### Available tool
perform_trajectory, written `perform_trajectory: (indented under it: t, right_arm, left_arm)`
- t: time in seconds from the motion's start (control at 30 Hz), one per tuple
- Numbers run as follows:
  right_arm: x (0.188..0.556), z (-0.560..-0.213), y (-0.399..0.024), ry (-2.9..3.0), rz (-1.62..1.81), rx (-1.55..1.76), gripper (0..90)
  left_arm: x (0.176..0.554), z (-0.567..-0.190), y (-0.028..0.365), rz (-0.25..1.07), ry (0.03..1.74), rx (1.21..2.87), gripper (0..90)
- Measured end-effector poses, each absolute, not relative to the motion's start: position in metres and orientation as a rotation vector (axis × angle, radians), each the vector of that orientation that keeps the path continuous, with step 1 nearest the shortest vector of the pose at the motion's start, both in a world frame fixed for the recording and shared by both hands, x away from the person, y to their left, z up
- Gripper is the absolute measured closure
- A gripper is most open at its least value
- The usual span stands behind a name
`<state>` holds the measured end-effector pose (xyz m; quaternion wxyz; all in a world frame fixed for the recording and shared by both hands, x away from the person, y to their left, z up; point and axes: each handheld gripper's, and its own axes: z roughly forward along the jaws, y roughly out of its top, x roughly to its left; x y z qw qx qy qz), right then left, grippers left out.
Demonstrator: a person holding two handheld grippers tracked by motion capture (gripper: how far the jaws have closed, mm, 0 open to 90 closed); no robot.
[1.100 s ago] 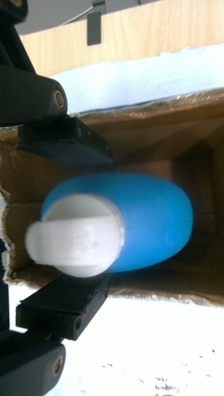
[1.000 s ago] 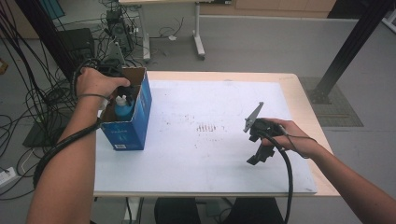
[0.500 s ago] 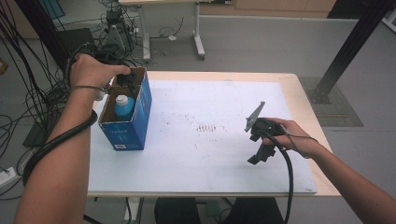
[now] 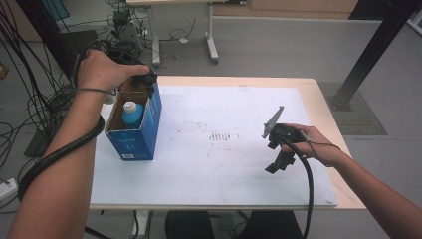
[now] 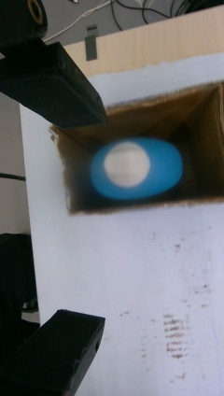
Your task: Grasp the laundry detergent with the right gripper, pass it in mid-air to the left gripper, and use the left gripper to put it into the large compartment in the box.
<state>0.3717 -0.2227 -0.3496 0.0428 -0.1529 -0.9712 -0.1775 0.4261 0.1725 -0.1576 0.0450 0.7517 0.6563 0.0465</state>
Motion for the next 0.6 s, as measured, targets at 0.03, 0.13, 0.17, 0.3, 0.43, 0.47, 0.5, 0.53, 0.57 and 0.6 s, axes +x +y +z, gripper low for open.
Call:
perform_trajectory:
  t: [0.03,0.13,0.17,0.3,0.43,0.47,0.5,0.53,0.57,0.6]
  right_arm:
    - [0.372,-0.35,-0.223,-2.971,-0.541,-0.468,4.3]
    - [0.373,-0.349,-0.224,-2.969,-0.539,-0.474,4.3]
    - [0.373,-0.349,-0.224,-2.968,-0.541,-0.477,4.3]
    - [0.374,-0.348,-0.225,-2.96,-0.541,-0.489,4.3]
    - [0.374,-0.347,-0.229,-2.953,-0.536,-0.515,4.3]
    - [0.374,-0.346,-0.23,-2.951,-0.539,-0.522,4.3]
    - [0.374,-0.346,-0.231,-2.95,-0.538,-0.524,4.3]
    - [0.374,-0.345,-0.231,-2.95,-0.538,-0.526,4.3]
    - [0.373,-0.344,-0.232,-2.951,-0.538,-0.532,4.3]
    - [0.372,-0.344,-0.233,-2.95,-0.538,-0.534,4.3]
  left_arm:
    - [0.425,-0.159,0.168,0.148,1.997,2.303,4.6]
    - [0.425,-0.162,0.156,0.131,1.972,2.335,4.6]
    - [0.424,-0.162,0.153,0.129,1.963,2.343,4.6]
    - [0.422,-0.168,0.136,0.101,1.9,2.393,4.6]
    - [0.418,-0.172,0.115,0.074,1.838,2.435,4.6]
    - [0.417,-0.172,0.111,0.07,1.824,2.437,4.6]
    - [0.417,-0.173,0.107,0.069,1.812,2.44,4.6]
    - [0.416,-0.174,0.102,0.065,1.799,2.447,4.6]
    - [0.415,-0.176,0.097,0.056,1.779,2.459,4.6]
    - [0.414,-0.177,0.094,0.049,1.768,2.47,4.6]
